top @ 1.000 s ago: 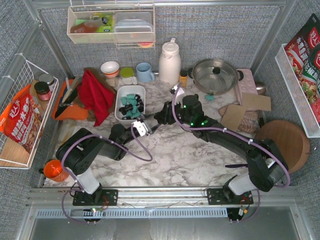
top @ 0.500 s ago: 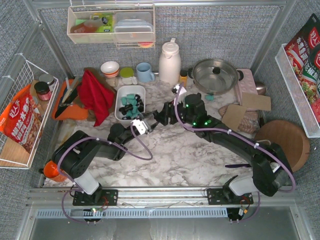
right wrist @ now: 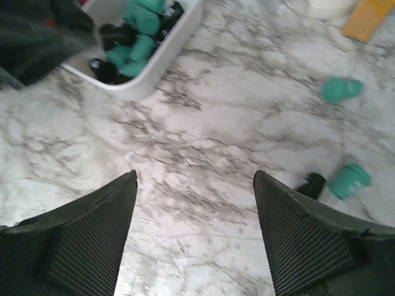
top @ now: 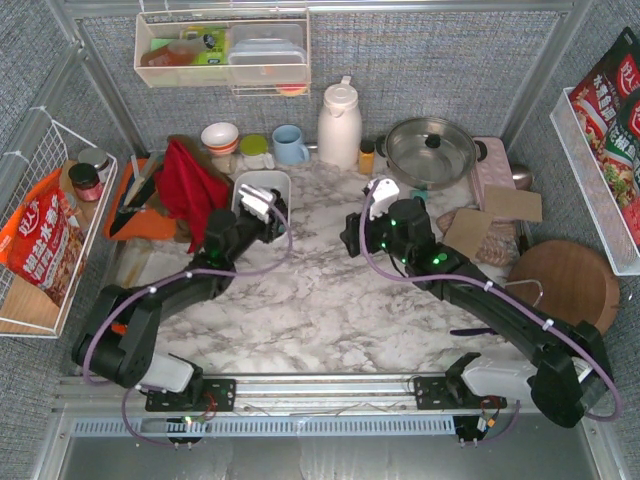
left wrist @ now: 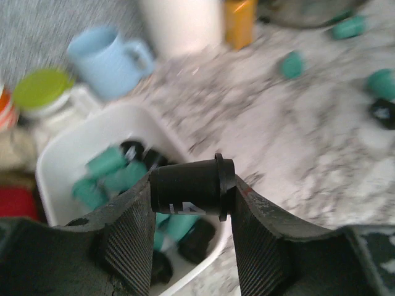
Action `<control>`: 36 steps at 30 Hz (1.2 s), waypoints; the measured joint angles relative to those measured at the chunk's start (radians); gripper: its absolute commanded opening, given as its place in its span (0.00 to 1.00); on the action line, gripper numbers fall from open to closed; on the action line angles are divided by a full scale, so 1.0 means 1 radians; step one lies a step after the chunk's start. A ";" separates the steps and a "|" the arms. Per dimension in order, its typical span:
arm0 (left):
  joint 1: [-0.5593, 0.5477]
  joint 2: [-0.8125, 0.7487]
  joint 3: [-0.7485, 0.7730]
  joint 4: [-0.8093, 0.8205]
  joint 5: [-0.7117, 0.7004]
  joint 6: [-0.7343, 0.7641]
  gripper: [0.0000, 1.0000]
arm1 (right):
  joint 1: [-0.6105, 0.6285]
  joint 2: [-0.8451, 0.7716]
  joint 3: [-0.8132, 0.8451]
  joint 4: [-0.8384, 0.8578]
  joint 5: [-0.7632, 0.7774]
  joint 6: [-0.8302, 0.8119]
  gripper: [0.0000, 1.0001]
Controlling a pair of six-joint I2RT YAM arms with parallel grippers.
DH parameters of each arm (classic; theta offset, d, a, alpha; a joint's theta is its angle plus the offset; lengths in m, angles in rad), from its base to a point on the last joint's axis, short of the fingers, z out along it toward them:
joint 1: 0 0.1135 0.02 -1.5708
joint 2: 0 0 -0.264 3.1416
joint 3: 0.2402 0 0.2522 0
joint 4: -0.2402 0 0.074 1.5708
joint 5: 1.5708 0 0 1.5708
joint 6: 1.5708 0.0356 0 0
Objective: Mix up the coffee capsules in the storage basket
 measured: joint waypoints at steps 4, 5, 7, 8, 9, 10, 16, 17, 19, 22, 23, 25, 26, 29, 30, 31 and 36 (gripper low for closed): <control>0.101 0.066 0.100 -0.207 -0.036 -0.069 0.34 | -0.004 -0.013 -0.022 -0.021 0.077 -0.045 0.99; 0.116 0.095 0.127 -0.243 -0.036 -0.086 0.34 | -0.005 -0.011 -0.024 -0.023 0.093 -0.054 0.99; 0.130 0.153 0.185 -0.291 -0.031 -0.101 0.34 | -0.005 -0.008 -0.024 -0.028 0.107 -0.056 0.99; 0.132 0.188 0.222 -0.310 -0.031 -0.106 0.33 | -0.005 -0.005 -0.023 -0.029 0.115 -0.062 0.99; 0.136 0.227 0.265 -0.329 -0.028 -0.108 0.33 | -0.005 -0.003 -0.023 -0.032 0.121 -0.065 0.99; 0.140 0.262 0.306 -0.344 -0.026 -0.109 0.33 | -0.005 -0.003 -0.023 -0.038 0.126 -0.065 0.99; 0.179 0.502 0.617 -0.482 -0.031 -0.108 0.30 | -0.005 -0.031 -0.026 -0.060 0.167 -0.083 0.99; 0.185 0.535 0.656 -0.499 -0.032 -0.105 0.31 | -0.006 -0.039 -0.027 -0.059 0.175 -0.090 0.99; 0.191 0.593 0.713 -0.531 -0.045 -0.093 0.37 | -0.007 -0.052 -0.032 -0.057 0.183 -0.095 0.99; 0.189 0.653 0.761 -0.573 -0.043 -0.077 0.50 | -0.013 -0.063 -0.045 -0.058 0.200 -0.103 0.99; 0.188 0.665 0.772 -0.581 -0.037 -0.077 0.54 | -0.015 -0.065 -0.047 -0.058 0.202 -0.105 0.99; 0.188 0.679 0.787 -0.588 -0.018 -0.077 0.63 | -0.018 -0.066 -0.048 -0.059 0.206 -0.105 0.99; 0.188 0.680 0.788 -0.587 -0.011 -0.077 0.69 | -0.018 -0.066 -0.048 -0.059 0.209 -0.106 0.99; 0.188 0.666 0.761 -0.564 0.017 -0.085 0.84 | -0.022 -0.065 -0.052 -0.058 0.213 -0.109 0.99; 0.188 0.652 0.743 -0.558 0.023 -0.089 0.96 | -0.024 -0.064 -0.053 -0.059 0.214 -0.113 0.99; 0.187 0.637 0.726 -0.555 0.027 -0.092 0.99 | -0.025 -0.062 -0.053 -0.061 0.219 -0.113 0.99; 0.186 0.505 0.618 -0.495 0.027 -0.106 0.99 | -0.031 -0.037 -0.059 -0.059 0.244 -0.112 0.99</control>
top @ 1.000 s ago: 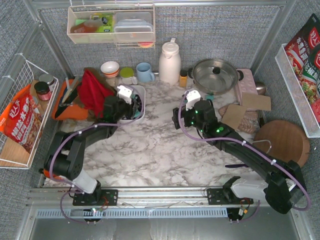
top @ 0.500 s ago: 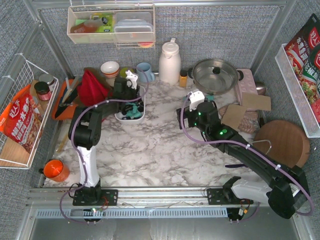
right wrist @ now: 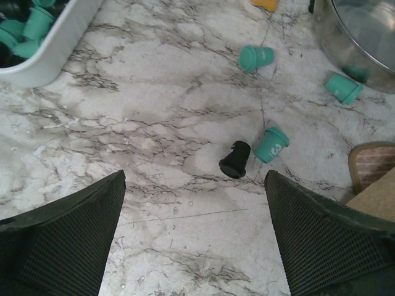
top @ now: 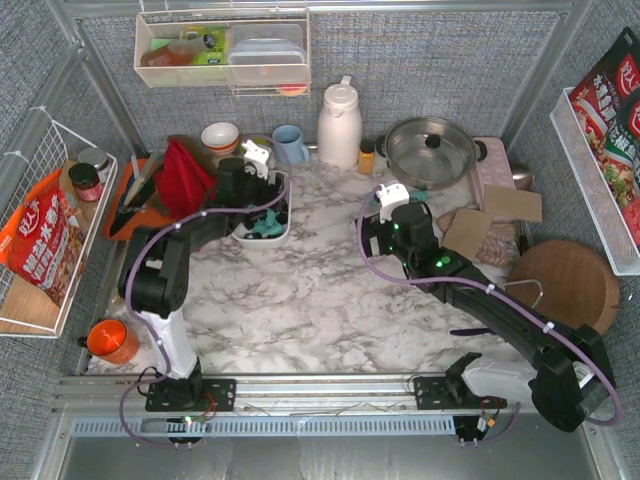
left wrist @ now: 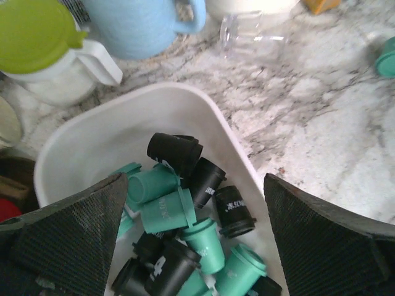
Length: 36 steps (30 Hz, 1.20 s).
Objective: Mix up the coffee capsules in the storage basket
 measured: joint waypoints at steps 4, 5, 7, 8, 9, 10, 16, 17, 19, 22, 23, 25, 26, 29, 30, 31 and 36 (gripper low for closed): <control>-0.014 -0.129 -0.099 0.061 -0.023 0.000 0.99 | -0.016 0.033 0.000 -0.004 0.035 0.010 0.99; -0.021 -0.159 -0.123 0.066 -0.027 0.001 0.99 | -0.023 0.039 0.000 -0.007 0.043 0.016 0.99; -0.036 -0.229 -0.180 0.080 -0.038 0.010 0.99 | -0.035 0.050 0.000 -0.010 0.063 0.031 0.99; -0.045 -0.262 -0.206 0.094 -0.051 0.018 0.99 | -0.043 0.054 -0.001 -0.009 0.069 0.043 0.99; -0.053 -0.290 -0.231 0.108 -0.052 0.021 0.99 | -0.051 0.060 -0.003 -0.008 0.074 0.053 0.99; -0.062 -0.316 -0.255 0.120 -0.055 0.019 0.99 | -0.060 0.068 -0.005 -0.007 0.080 0.066 0.99; -0.100 -0.412 -0.312 0.117 -0.104 -0.102 0.99 | -0.113 0.148 -0.007 -0.014 0.093 0.185 0.94; -0.100 -0.426 -0.325 0.119 -0.105 -0.129 0.99 | -0.121 0.166 -0.006 -0.016 0.094 0.214 0.91; -0.097 -0.453 -0.368 0.127 -0.125 -0.189 0.99 | -0.132 0.211 0.008 -0.036 0.105 0.271 0.85; -0.085 -0.510 -0.473 0.166 -0.187 -0.299 0.99 | -0.148 0.288 0.058 -0.061 0.111 0.338 0.76; -0.078 -0.529 -0.513 0.192 -0.209 -0.333 0.99 | -0.153 0.317 0.077 -0.068 0.110 0.353 0.73; -0.068 -0.555 -0.557 0.215 -0.227 -0.368 0.99 | -0.160 0.380 0.133 -0.098 0.105 0.377 0.66; -0.067 -0.563 -0.562 0.218 -0.226 -0.373 0.99 | -0.164 0.408 0.162 -0.113 0.100 0.384 0.65; -0.071 -0.577 -0.549 0.217 -0.211 -0.373 0.99 | -0.172 0.495 0.266 -0.173 0.085 0.399 0.58; -0.072 -0.580 -0.544 0.212 -0.208 -0.373 0.99 | -0.176 0.522 0.297 -0.194 0.083 0.398 0.55; -0.074 -0.584 -0.544 0.207 -0.208 -0.373 0.99 | -0.178 0.547 0.323 -0.215 0.079 0.398 0.54; -0.078 -0.613 -0.580 0.182 -0.214 -0.373 0.99 | -0.198 0.634 0.405 -0.315 0.068 0.393 0.50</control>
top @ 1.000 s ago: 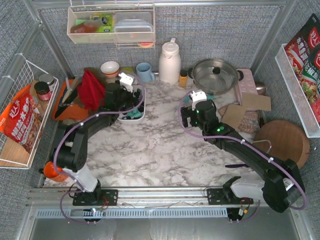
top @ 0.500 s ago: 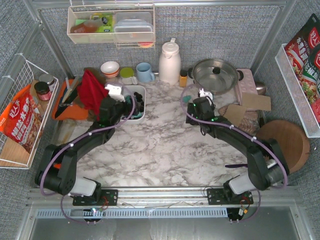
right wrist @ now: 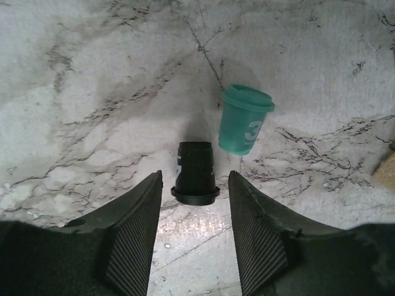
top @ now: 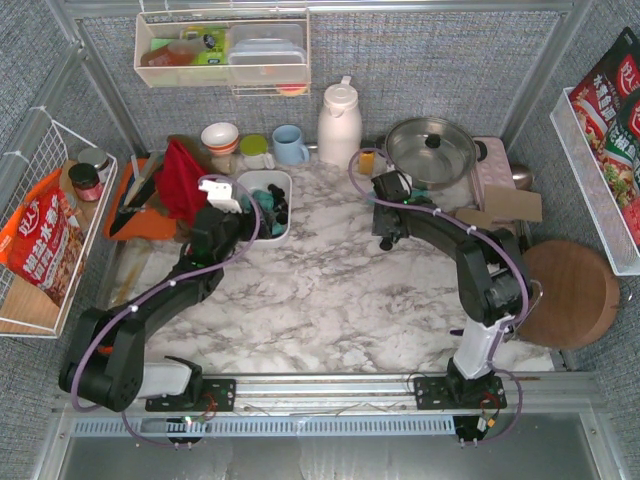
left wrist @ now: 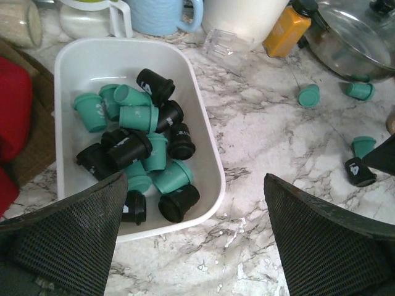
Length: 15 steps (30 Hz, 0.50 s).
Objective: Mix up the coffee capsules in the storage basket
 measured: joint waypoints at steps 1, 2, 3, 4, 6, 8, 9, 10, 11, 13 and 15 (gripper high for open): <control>0.000 -0.007 -0.005 -0.001 -0.005 0.002 0.99 | -0.005 0.013 0.014 -0.016 -0.003 -0.005 0.50; 0.000 -0.013 -0.008 -0.002 -0.017 0.002 0.99 | -0.009 0.027 0.029 -0.032 -0.007 -0.008 0.49; 0.000 -0.018 -0.008 -0.002 -0.022 0.002 0.99 | -0.013 0.039 0.039 -0.042 -0.009 -0.011 0.49; 0.000 -0.023 -0.008 -0.002 -0.022 0.003 0.99 | -0.014 0.051 0.049 -0.051 -0.011 -0.018 0.48; 0.000 -0.029 -0.008 -0.002 -0.023 0.006 0.99 | -0.020 0.072 0.065 -0.070 -0.024 -0.025 0.47; -0.003 -0.030 -0.008 -0.002 -0.023 0.006 0.99 | -0.023 0.088 0.075 -0.084 -0.037 -0.033 0.46; -0.005 -0.030 -0.009 -0.002 -0.023 0.006 0.99 | -0.024 0.094 0.080 -0.091 -0.040 -0.034 0.45; -0.005 -0.030 -0.010 -0.003 -0.023 0.007 0.99 | -0.025 0.100 0.084 -0.095 -0.047 -0.037 0.45; -0.005 -0.030 -0.010 -0.006 -0.023 0.007 0.99 | -0.026 0.107 0.087 -0.097 -0.056 -0.039 0.45; -0.006 -0.030 -0.010 -0.008 -0.023 0.006 0.98 | -0.029 0.119 0.092 -0.102 -0.067 -0.040 0.44; -0.007 -0.030 -0.010 -0.010 -0.022 0.006 0.96 | -0.033 0.134 0.097 -0.103 -0.079 -0.043 0.42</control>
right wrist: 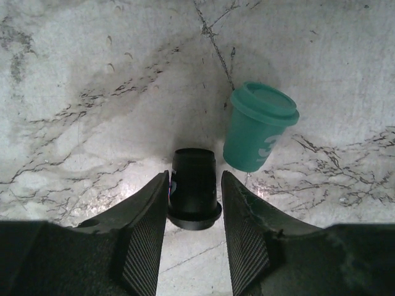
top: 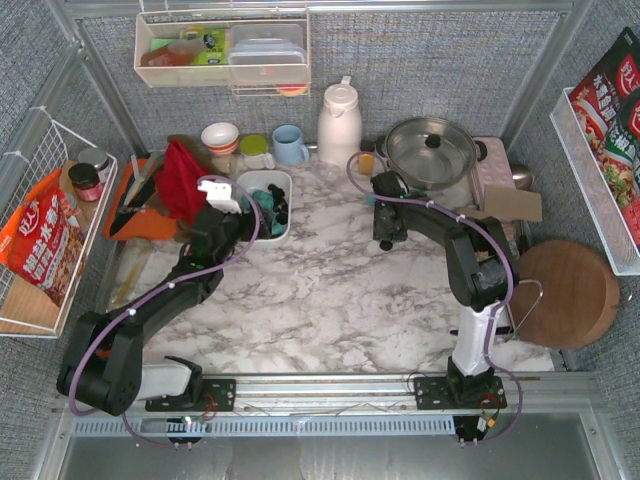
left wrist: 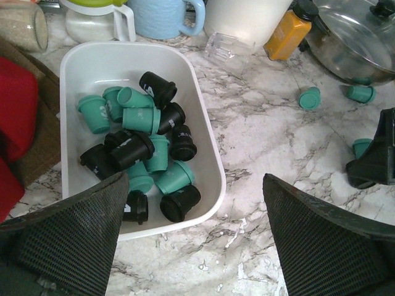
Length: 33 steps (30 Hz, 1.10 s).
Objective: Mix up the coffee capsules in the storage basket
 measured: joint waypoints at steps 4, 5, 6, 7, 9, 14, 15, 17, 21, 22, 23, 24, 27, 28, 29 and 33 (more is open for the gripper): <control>-0.006 0.001 0.000 -0.002 0.002 0.000 0.94 | -0.007 0.027 0.015 -0.002 -0.013 -0.001 0.38; -0.007 0.001 0.000 -0.001 0.005 0.000 0.94 | -0.009 0.032 0.018 0.000 -0.019 -0.003 0.37; -0.010 0.003 0.000 -0.001 0.006 0.001 0.94 | -0.010 0.036 0.020 0.000 -0.026 -0.005 0.35; -0.011 0.005 0.000 0.000 0.011 0.003 0.93 | -0.010 0.037 0.021 -0.001 -0.028 -0.005 0.33; -0.014 0.010 -0.009 0.016 0.029 0.011 0.94 | -0.011 0.035 0.021 0.000 -0.035 -0.013 0.28; -0.050 0.035 -0.047 0.080 0.099 0.045 0.99 | -0.010 -0.032 -0.004 0.004 -0.073 -0.021 0.22; -0.062 0.043 -0.049 0.094 0.110 0.052 0.99 | -0.010 -0.052 -0.013 0.010 -0.090 -0.023 0.22; -0.091 0.061 -0.050 0.126 0.125 0.080 0.99 | -0.006 -0.096 -0.034 0.022 -0.109 -0.030 0.21; -0.156 0.108 -0.083 0.230 0.169 0.154 0.99 | 0.015 -0.213 -0.108 0.085 -0.183 -0.037 0.21; -0.171 0.124 -0.097 0.263 0.185 0.175 0.99 | 0.024 -0.245 -0.133 0.110 -0.209 -0.038 0.21; -0.183 0.140 -0.111 0.296 0.196 0.193 0.99 | 0.034 -0.275 -0.156 0.134 -0.237 -0.037 0.21; -0.196 0.159 -0.127 0.342 0.215 0.216 0.99 | 0.046 -0.304 -0.180 0.162 -0.264 -0.038 0.21; -0.224 0.225 -0.159 0.493 0.272 0.254 0.99 | 0.089 -0.387 -0.248 0.252 -0.337 -0.038 0.20; -0.234 0.251 -0.165 0.549 0.292 0.262 0.99 | 0.109 -0.419 -0.276 0.293 -0.365 -0.040 0.20; -0.243 0.275 -0.171 0.602 0.312 0.265 0.99 | 0.128 -0.447 -0.298 0.324 -0.388 -0.041 0.21; -0.278 0.366 -0.184 0.802 0.377 0.280 0.99 | 0.198 -0.544 -0.394 0.467 -0.475 -0.052 0.20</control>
